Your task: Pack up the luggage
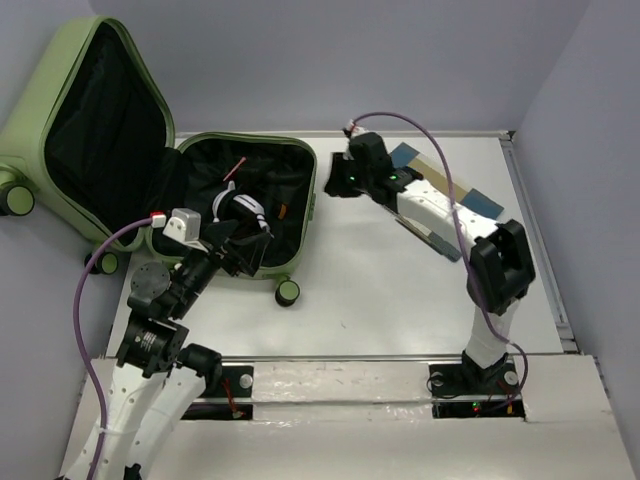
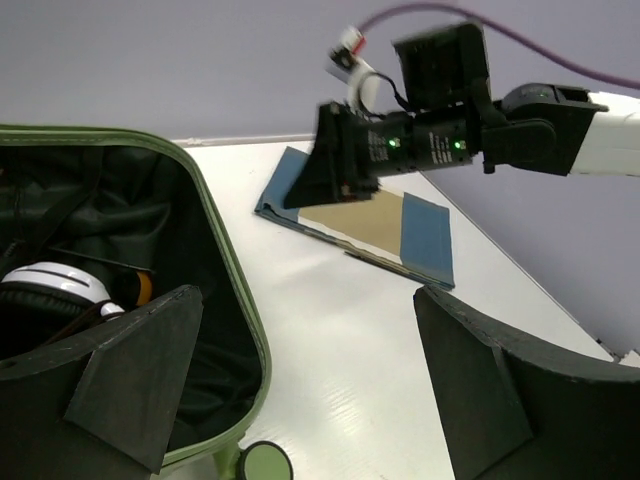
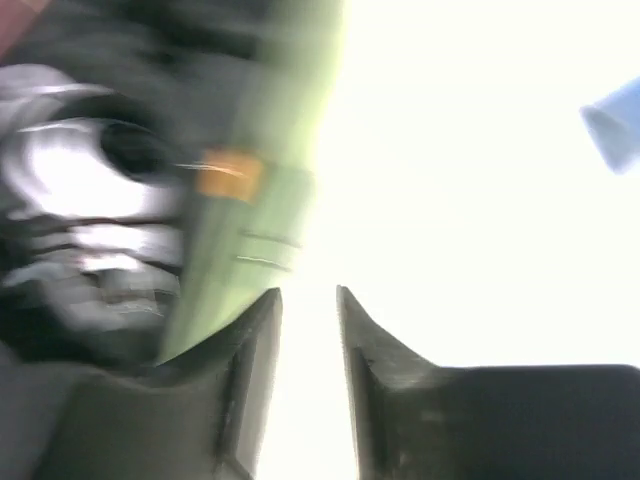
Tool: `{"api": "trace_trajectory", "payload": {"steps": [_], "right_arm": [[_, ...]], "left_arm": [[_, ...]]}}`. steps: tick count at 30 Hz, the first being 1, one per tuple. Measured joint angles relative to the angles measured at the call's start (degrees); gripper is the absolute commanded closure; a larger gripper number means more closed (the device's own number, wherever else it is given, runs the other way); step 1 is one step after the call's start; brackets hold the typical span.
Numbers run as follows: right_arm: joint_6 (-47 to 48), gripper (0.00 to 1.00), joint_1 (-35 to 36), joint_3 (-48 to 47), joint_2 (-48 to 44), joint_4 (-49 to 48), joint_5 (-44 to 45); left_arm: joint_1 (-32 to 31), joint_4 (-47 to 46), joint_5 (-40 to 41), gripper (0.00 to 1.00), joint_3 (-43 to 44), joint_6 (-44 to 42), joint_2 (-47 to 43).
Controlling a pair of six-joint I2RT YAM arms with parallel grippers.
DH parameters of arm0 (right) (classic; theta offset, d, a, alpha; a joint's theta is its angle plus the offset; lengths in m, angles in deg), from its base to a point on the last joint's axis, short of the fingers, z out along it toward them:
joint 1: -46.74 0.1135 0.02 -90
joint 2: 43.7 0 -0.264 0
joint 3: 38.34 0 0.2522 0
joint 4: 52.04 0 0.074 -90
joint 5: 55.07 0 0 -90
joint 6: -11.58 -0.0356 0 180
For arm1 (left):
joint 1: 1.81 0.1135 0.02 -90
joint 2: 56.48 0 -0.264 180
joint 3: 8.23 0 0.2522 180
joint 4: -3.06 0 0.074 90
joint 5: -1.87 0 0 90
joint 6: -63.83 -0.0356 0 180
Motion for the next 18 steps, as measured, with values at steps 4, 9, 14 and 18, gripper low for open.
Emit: {"api": "trace_trajectory", "payload": {"steps": [4,9,14,18], "right_arm": [[2.95,0.73,-12.81,16.35,-8.63,3.06,2.16],[5.92,0.62,-24.41,25.55,-12.15,7.82,6.73],[8.48,0.61,-25.05,27.58,-10.16,11.10,7.39],[9.55,0.60,-24.65,27.65,-8.13,11.80,7.72]], "left_arm": [[-0.83,0.00,0.07,0.01,0.00,0.00,-0.74],[-1.68,0.00,0.31,0.01,0.11,-0.02,-1.29],[-3.08,0.02,0.70,0.01,0.22,-0.22,-1.33],[-3.58,0.02,0.92,0.01,0.22,-0.35,-1.40]]}}
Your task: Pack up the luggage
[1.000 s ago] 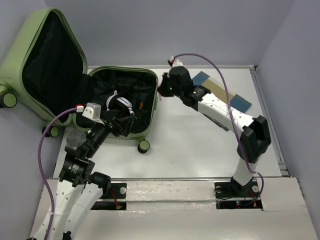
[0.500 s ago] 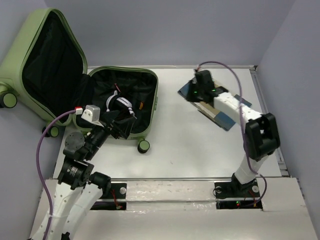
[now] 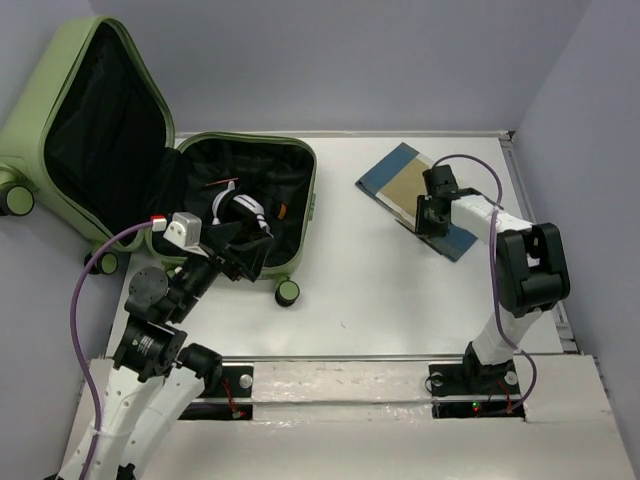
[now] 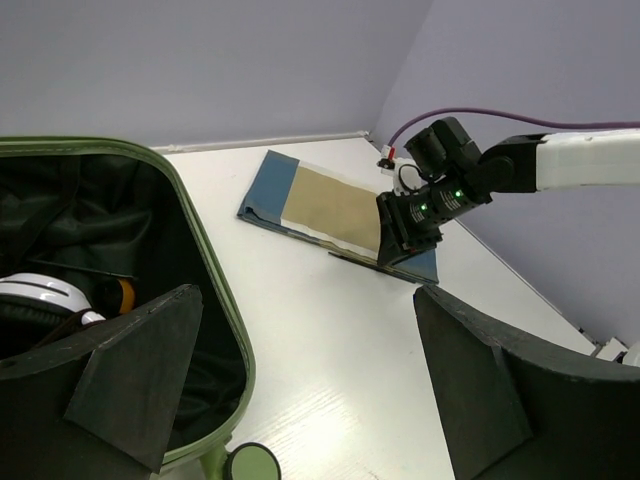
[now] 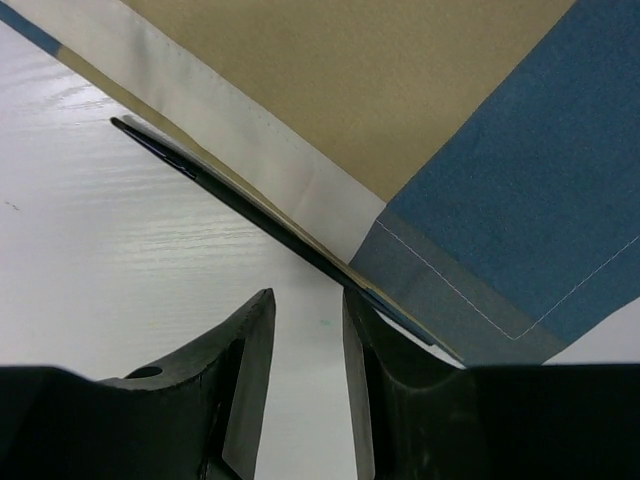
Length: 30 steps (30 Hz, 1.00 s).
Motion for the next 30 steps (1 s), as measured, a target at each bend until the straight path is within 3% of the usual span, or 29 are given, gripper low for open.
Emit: {"api": "trace_trajectory", "payload": {"steps": [11,21,28,30], "right_arm": [[1.18,0.60,0.04,0.17,3.48,0.50,1.11],[0.70,0.73,0.96,0.92,3.54,-0.24,0.59],[0.50,0.70,3.56,1.75,2.99,-0.70,0.11],[0.52,0.83,4.22,1.70,3.15,-0.85,-0.17]], "left_arm": [[-0.09,0.02,0.20,0.01,0.00,-0.09,-0.02],[-0.09,0.04,0.20,0.01,0.00,-0.09,-0.02],[-0.09,0.04,0.20,0.01,0.00,-0.09,-0.02],[-0.09,0.04,0.20,0.01,0.00,-0.09,-0.02]]}}
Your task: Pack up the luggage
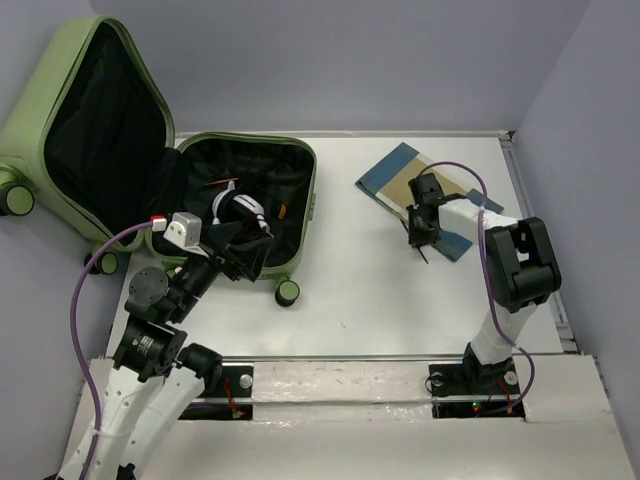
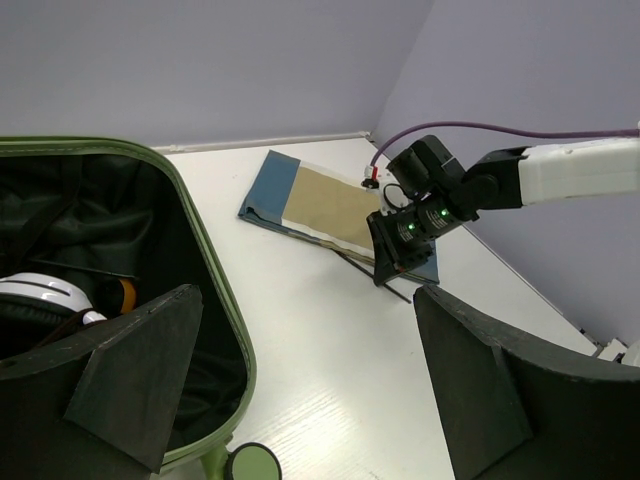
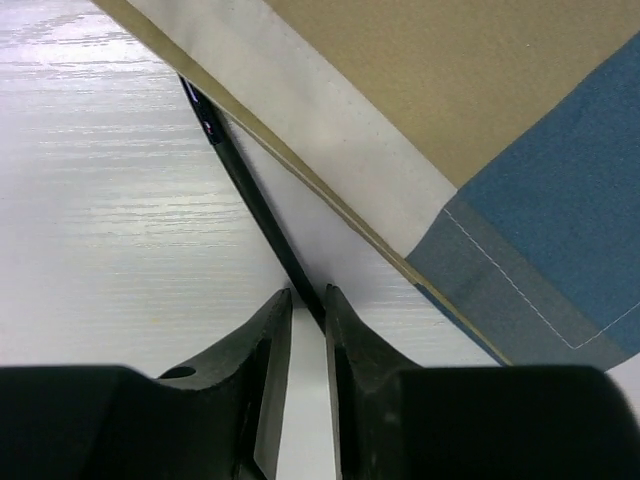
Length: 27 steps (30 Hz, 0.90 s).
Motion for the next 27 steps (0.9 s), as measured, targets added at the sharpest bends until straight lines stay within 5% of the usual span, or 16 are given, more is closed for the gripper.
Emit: {"api": "trace_trajectory", "payload": {"steps": [2,11,18,25,26,27], "right_arm": [[0.02,0.93,0.33,-0.33,0.24,-0.11,-0.35],[0.20,0.93,2.34,0.15,0.04,-1.75,-1.75],[-1.99,0.93,8.85,2.73,-9.51,-2.25,-9.73],[-5.77,0.93,18.18,-12.94,-8.09,-5.66,-18.93],[-6.29,0.93,19.58,-16.41,-6.32,-6.78,-19.96],[-7.34,0.69,20.68,-21.24,-3.76,-6.88,-21.14]], "left_arm": [[0.02,0.00,0.02,0.01,0.00,0.00,0.00],[0.04,0.00,0.02,0.01,0.00,0.00,0.00],[0.09,0.04,0.00,0.01,0.00,0.00,0.02],[0.42,0.07,0.04,0.01,0.00,0.02,0.02],[0.42,0.07,0.07,0.01,0.00,0.02,0.02],[0.44,0.11,0.13,0.01,0.00,0.02,0.02]]}}
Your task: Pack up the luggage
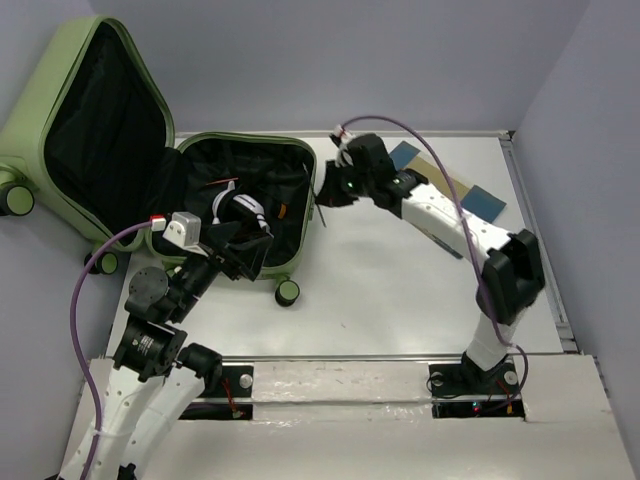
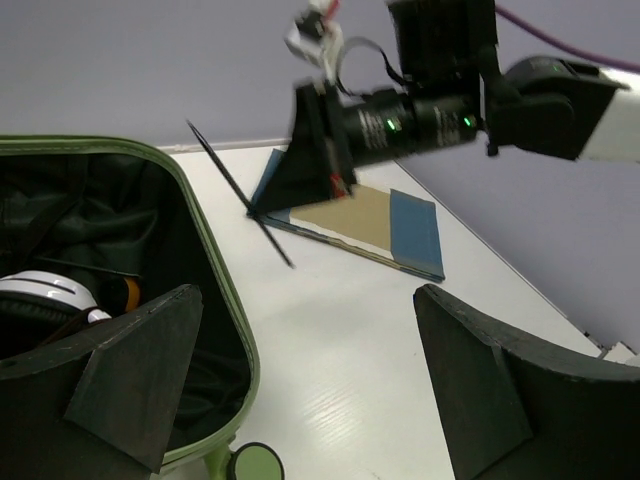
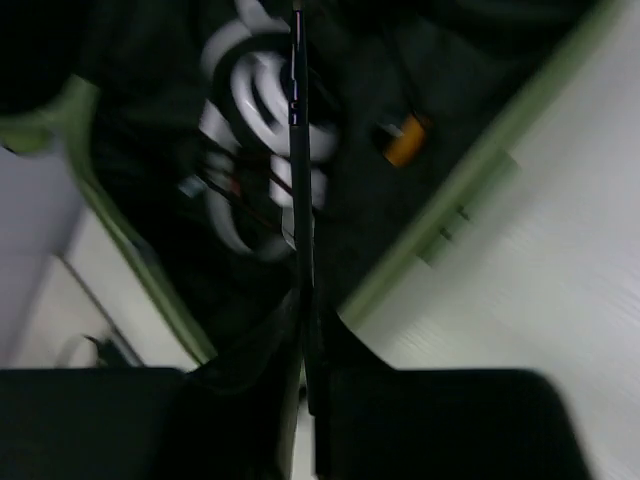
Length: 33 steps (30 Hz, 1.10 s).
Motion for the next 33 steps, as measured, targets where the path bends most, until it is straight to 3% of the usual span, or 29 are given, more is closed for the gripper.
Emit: {"api": "trace_trajectory", "payload": {"steps": [3,6,10,14,19,23,28,30,33], "right_arm": [[-3.89,0.36,2.14,-17.05,10.36,-3.28,-2.91],[-5.97,0.36,2.84,-23.87,15.96,-6.43,-4.11],[-5.86,0.49,0.02,-15.43,13.97,-5.77,-2.34],[-3.50,0.56,-7.74,-8.94,12.37,-2.25,3.54],[3.61,0.42,-17.75,-14.88,18.64,6.16,17.00],[8.04,0.41,-19.04,-23.06,27.15,9.57,22.58],[10.29,0.71,-17.29,-27.12,35.93,12.63,23.65],[10.56,0.81,-16.94,-27.02,35.50,12.63,23.19],[9.81,0.89,-16.55,-21.70,32.94,10.38,22.25]], "left_arm": [[0.37,0.11,0.37,0.01,0.00,0.00,0.00],[0.46,0.31,1.05,0.01,0.00,0.00,0.00],[0.46,0.33,1.31,0.01,0.00,0.02,0.00],[0.37,0.35,1.40,0.01,0.00,0.04,0.00],[0.35,0.39,1.60,0.01,0.00,0.04,0.09],[0.57,0.44,1.77,0.01,0.00,0.07,0.61],[1.11,0.59,1.81,0.01,0.02,0.07,1.57],[1.16,0.72,1.81,0.01,0.00,0.07,1.75],[1.25,0.72,1.77,0.01,0.02,0.09,1.88]]}}
